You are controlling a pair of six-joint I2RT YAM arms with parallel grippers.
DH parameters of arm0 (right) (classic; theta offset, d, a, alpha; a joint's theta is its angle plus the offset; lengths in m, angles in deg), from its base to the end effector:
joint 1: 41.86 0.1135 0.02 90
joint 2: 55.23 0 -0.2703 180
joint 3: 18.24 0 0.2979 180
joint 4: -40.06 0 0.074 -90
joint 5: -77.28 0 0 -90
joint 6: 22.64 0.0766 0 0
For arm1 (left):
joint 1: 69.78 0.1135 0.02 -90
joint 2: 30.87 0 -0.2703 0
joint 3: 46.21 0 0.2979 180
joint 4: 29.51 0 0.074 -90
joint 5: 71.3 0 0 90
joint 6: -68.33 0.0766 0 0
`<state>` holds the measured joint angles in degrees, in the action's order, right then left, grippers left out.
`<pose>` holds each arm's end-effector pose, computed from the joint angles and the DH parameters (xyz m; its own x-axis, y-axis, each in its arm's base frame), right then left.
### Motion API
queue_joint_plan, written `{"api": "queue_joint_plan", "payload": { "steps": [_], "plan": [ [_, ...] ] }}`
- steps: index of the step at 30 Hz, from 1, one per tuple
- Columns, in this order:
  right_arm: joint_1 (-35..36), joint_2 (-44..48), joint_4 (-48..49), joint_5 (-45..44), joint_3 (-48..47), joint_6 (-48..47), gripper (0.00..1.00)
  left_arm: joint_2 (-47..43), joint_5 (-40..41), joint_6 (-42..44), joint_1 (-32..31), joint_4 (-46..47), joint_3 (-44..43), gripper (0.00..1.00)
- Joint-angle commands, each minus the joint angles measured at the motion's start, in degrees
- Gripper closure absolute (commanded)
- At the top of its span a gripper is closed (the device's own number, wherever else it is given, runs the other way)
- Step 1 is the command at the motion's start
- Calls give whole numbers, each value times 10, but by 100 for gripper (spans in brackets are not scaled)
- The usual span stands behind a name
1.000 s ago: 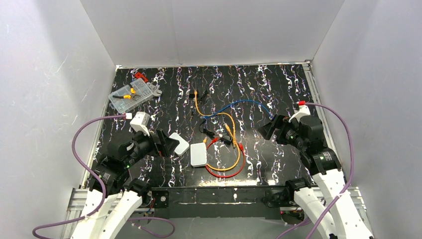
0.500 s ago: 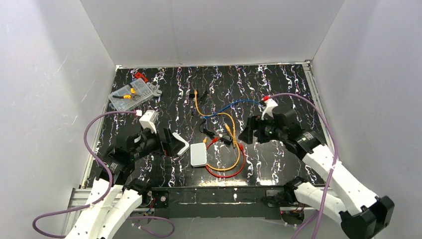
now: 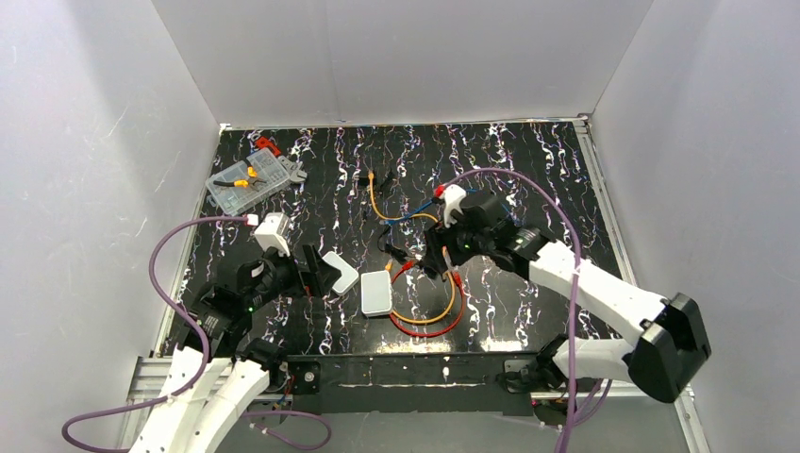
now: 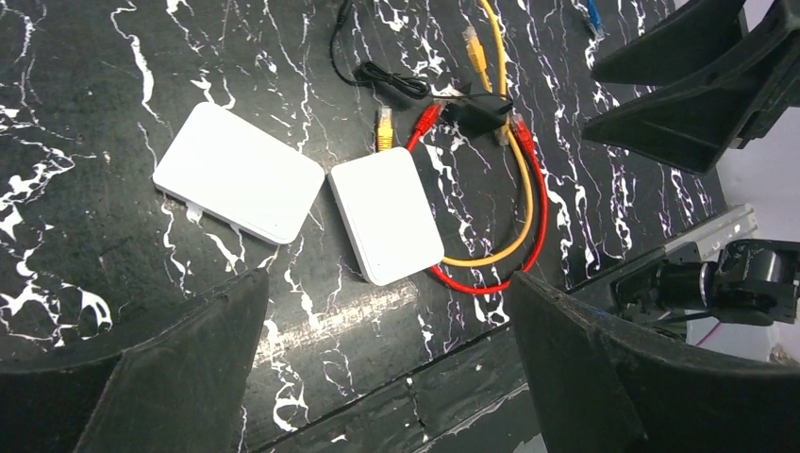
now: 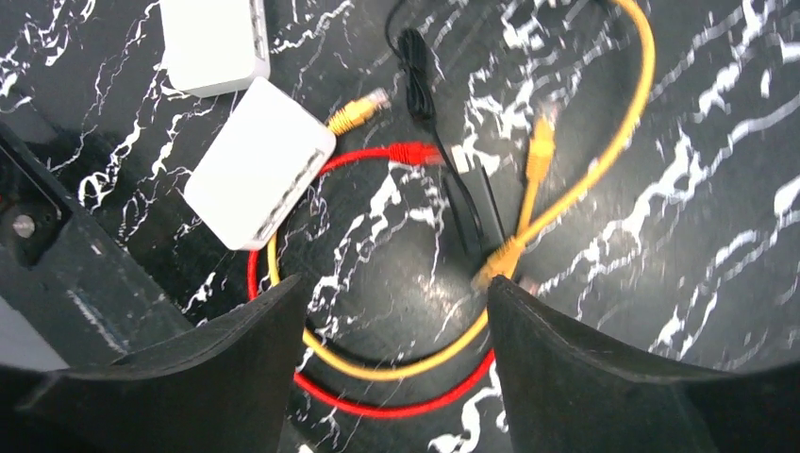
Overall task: Insert the plug into the switch port
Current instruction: Pick up the power from the center of the board.
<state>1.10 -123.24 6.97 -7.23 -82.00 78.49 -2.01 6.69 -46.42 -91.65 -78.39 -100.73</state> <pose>0.2404 0.2339 0.2509 -0.5772 -0.2750 -0.7689 -0.6345 0.7437 0.2104 0.1691 -0.0851 0.3143 -0.5591 -0.2168 -0.8002 0.3389 0.8211 -0.4593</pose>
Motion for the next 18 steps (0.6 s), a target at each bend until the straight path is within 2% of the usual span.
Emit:
{"api": "queue_joint_plan", "payload": {
  "steps": [1,6,18],
  "plan": [
    [18,-52,86,22,-53,-85,26,-12,33,-5,-1,-17,1,2],
    [23,-146,57,32,-124,-145,32,-19,42,-6,-1,-19,1,2],
    [22,-319,1,64,-250,-206,35,-30,44,-8,-1,-20,2,2]
  ]
}}
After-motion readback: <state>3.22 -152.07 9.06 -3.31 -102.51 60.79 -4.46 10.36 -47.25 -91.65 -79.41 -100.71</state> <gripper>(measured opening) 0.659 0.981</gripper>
